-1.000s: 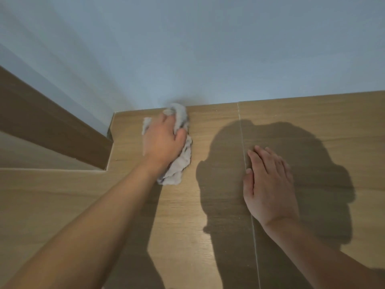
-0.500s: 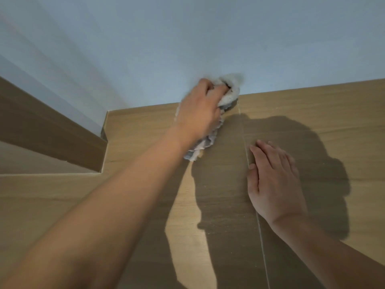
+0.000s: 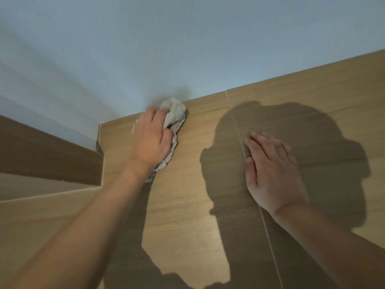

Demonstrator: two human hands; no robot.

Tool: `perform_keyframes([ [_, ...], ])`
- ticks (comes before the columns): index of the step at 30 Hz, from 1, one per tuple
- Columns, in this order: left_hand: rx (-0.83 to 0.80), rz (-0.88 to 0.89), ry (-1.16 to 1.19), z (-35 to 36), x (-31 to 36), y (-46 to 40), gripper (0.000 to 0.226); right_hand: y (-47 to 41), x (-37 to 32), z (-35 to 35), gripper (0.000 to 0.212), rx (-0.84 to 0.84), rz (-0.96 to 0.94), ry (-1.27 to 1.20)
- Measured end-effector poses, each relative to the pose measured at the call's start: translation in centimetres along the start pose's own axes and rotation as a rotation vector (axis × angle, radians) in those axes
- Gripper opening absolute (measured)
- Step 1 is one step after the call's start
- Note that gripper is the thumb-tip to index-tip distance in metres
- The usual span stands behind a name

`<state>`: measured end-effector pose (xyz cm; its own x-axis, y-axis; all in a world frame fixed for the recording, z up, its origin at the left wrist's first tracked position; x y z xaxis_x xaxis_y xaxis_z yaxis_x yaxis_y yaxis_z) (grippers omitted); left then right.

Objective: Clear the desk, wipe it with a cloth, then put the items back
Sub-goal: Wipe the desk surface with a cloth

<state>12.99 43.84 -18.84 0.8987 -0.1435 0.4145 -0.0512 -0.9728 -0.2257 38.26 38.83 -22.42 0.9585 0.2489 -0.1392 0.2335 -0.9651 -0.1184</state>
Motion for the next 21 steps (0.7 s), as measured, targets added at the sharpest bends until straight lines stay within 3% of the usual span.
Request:
perform_keyframes([
  [2,0.008,-0.053,0.046,1.2,1.4,1.7,0.041,-0.1,0.0,0.0,0.051,0.007,-0.004,-0.010],
  [6,-0.176,0.244,0.249,3.5,10.0,5.6,0.028,-0.2,0.1,-0.2,0.050,0.019,-0.004,-0.007],
  [8,-0.163,0.279,0.266,2.7,9.5,4.7,0.032,-0.3,0.0,-0.3,0.049,0.025,-0.019,-0.005],
  [11,0.059,-0.033,0.075,0.9,3.0,0.6,0.047,0.0,0.0,-0.3,0.050,0.026,-0.014,-0.018],
  [13,0.120,-0.275,0.011,1.1,0.6,0.1,0.053,0.0,-0.1,-0.2,0.050,0.036,-0.015,-0.028],
  [14,0.108,-0.306,-0.012,1.8,1.8,0.9,0.054,0.0,0.0,-0.3,0.050,0.041,-0.014,-0.033],
  [18,-0.079,-0.078,0.227,4.2,9.9,6.7,0.048,0.1,0.2,-0.7,0.053,0.038,0.034,-0.070],
  [21,-0.043,-0.079,0.273,3.3,8.1,2.8,0.042,0.1,0.5,-0.9,0.054,0.051,0.063,-0.075],
])
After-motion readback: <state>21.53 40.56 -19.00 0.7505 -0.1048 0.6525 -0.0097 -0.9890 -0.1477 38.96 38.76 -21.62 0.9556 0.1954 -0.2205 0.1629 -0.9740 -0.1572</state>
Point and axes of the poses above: each hand's wrist, its own y-axis away from the middle knuckle, its own z-axis out of the palm, x = y × z, the point moved 10 cm from there along -y, towards the middle knuckle, and after that the axes turned 9 degrees about y, right-handed, at the moved point
